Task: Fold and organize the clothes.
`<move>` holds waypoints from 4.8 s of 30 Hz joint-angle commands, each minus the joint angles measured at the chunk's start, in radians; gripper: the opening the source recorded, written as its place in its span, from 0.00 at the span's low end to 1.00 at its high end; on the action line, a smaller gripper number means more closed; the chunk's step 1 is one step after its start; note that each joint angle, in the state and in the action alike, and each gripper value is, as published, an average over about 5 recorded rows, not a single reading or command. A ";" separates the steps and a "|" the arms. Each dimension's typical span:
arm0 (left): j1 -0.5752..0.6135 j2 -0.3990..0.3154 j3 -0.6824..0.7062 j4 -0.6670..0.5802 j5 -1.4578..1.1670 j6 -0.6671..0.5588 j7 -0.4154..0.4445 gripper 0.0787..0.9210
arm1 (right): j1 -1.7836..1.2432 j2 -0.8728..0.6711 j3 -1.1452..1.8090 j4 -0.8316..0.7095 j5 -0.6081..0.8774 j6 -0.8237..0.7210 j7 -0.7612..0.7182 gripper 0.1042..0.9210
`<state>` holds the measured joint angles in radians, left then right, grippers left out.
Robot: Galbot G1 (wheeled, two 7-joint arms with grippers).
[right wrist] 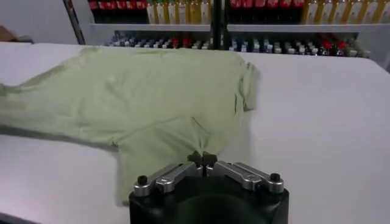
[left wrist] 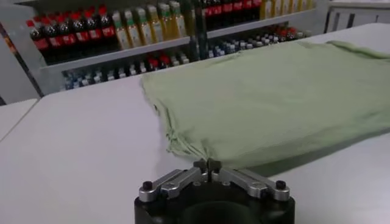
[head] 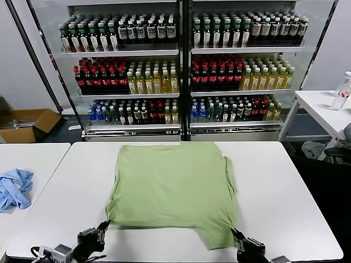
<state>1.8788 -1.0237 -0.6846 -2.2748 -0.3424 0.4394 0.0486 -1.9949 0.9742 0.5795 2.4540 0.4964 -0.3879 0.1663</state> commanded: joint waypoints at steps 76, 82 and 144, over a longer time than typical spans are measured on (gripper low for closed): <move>-0.550 0.016 0.199 0.397 -0.185 0.135 -0.111 0.83 | 0.576 0.101 -0.244 -0.437 0.015 -0.091 0.124 0.76; -0.557 0.015 0.209 0.402 -0.185 0.137 -0.106 0.62 | 0.584 0.106 -0.247 -0.444 0.018 -0.091 0.124 0.54; -0.682 0.144 0.172 0.295 -0.323 0.137 -0.061 0.60 | 0.916 0.055 -0.187 -0.408 0.108 -0.192 0.068 0.62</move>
<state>1.6284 -0.9275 -0.6710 -2.2349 -0.5975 0.5687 -0.0226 -1.5958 1.0356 0.5487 2.3581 0.5101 -0.5446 0.2040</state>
